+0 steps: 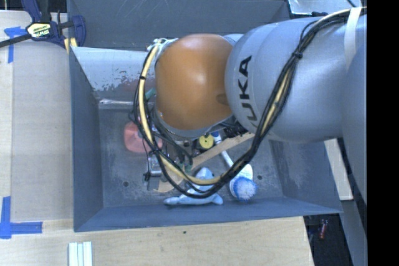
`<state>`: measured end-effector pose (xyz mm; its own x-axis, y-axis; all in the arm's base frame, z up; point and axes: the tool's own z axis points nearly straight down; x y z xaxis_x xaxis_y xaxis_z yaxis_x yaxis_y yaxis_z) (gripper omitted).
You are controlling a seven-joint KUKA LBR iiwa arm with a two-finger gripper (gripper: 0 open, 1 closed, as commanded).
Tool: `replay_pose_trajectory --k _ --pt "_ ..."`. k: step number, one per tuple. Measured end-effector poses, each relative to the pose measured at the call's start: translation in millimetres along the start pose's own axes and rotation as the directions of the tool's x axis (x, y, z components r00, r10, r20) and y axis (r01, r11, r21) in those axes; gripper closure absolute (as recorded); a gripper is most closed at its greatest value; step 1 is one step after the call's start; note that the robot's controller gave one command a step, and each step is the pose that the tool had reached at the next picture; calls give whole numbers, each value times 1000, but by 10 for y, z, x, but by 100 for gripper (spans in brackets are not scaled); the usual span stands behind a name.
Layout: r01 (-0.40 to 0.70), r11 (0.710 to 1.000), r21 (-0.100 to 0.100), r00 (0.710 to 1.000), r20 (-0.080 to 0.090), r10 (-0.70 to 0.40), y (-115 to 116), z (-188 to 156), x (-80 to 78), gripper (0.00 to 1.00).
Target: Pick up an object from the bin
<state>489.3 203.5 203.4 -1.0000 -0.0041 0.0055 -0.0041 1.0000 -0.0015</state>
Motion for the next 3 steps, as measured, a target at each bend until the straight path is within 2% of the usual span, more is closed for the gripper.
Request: replay_pose_trajectory --k 1,2,3 --pt "-4 1000 -3 1000 8 4 -12 -47 -18 0" --pt "-16 1000 -1 1000 5 16 -249 6 -87 0" --pt "20 1000 -4 1000 12 -20 -280 -117 -220 0"
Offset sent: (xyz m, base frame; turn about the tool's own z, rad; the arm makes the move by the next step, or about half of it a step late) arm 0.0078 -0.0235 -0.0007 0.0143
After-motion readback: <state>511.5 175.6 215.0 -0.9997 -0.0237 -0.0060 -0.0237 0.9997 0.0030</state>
